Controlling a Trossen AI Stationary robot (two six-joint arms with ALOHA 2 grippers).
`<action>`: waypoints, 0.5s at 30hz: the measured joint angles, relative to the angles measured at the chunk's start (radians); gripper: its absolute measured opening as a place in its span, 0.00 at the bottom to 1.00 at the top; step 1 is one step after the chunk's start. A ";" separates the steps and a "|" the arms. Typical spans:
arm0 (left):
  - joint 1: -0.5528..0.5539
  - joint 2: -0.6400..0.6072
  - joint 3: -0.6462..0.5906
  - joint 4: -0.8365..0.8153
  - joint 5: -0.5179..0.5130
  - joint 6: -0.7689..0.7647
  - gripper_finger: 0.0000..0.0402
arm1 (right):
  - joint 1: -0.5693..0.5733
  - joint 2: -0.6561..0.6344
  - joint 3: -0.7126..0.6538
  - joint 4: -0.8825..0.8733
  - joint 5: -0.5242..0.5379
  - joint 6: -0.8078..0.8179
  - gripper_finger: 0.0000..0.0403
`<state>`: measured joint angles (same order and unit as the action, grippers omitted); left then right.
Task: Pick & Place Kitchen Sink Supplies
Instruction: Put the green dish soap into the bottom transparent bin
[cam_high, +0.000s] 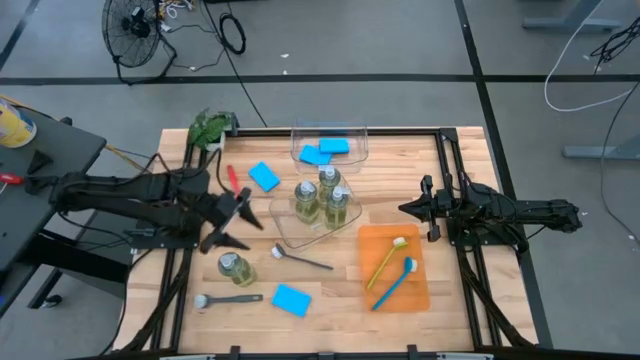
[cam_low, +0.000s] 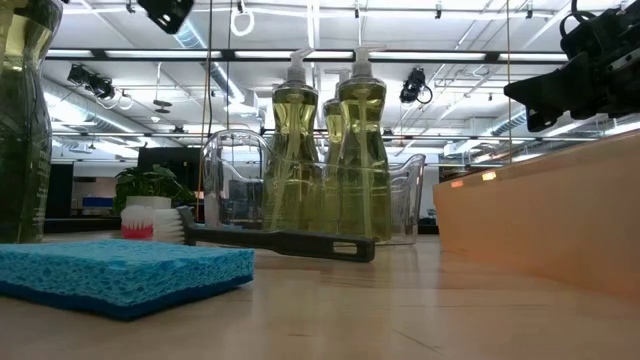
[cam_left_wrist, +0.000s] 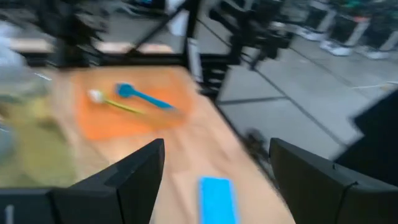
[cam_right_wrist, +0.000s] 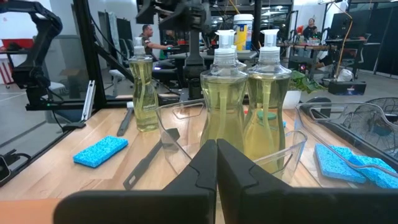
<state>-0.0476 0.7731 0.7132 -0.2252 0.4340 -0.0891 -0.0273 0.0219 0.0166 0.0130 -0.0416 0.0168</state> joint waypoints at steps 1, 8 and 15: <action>-0.012 -0.012 0.000 -0.015 0.015 -0.009 0.74 | 0.000 0.000 0.000 0.000 0.000 0.000 0.02; -0.075 -0.080 0.000 -0.104 0.108 -0.078 0.74 | 0.000 0.000 0.000 0.000 0.000 0.000 0.02; -0.164 -0.114 0.001 -0.225 0.133 -0.106 0.74 | 0.000 0.000 0.000 0.000 0.000 0.000 0.02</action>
<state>-0.2115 0.6588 0.7144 -0.4506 0.5669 -0.1947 -0.0273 0.0221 0.0166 0.0129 -0.0416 0.0166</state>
